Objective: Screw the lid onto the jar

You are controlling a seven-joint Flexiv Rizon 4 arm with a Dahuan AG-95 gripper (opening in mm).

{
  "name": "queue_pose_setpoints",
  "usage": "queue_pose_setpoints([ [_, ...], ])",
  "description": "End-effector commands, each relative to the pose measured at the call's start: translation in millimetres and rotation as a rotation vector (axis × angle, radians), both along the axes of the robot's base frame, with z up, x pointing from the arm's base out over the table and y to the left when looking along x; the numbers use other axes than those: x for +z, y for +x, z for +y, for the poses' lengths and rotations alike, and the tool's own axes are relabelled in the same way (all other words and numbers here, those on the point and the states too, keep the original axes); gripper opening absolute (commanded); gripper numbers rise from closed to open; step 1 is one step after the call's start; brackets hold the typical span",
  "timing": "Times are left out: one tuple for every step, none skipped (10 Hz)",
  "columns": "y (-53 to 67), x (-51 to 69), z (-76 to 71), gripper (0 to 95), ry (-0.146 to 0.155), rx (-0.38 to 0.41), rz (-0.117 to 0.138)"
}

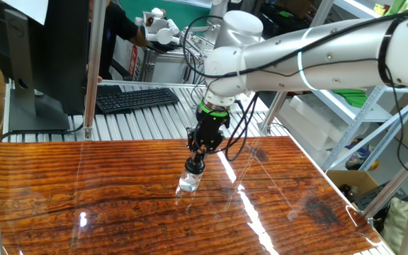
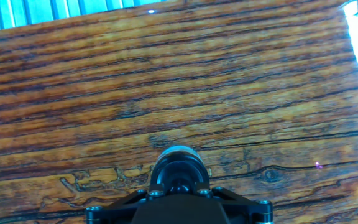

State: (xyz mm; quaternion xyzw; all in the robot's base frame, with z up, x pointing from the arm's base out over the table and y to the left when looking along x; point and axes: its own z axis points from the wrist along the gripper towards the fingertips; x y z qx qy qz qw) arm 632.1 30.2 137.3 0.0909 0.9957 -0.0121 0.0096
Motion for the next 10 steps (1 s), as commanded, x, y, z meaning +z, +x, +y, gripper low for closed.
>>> queue_pose_setpoints([
  [-1.5, 1.1, 0.5, 19.0, -0.01, -0.002, -0.006],
  [-1.5, 1.2, 0.7, 38.0, -0.013, -0.013, -0.005],
  [-1.5, 1.3, 0.7, 38.0, -0.015, -0.019, -0.004],
  [-1.5, 1.2, 0.7, 57.0, -0.015, -0.024, -0.002],
  [-1.6, 0.9, 0.8, 57.0, -0.016, -0.024, -0.002],
  [-1.6, 0.9, 0.8, 57.0, -0.018, -0.023, -0.001],
  [-1.6, 0.9, 0.8, 57.0, -0.018, -0.022, -0.001],
  [-1.5, 1.2, 0.7, 57.0, -0.018, -0.021, -0.001],
  [-1.5, 4.0, 0.2, 57.0, -0.018, -0.016, 0.0],
  [-1.5, 8.5, -0.7, 57.0, -0.014, -0.005, 0.009],
])
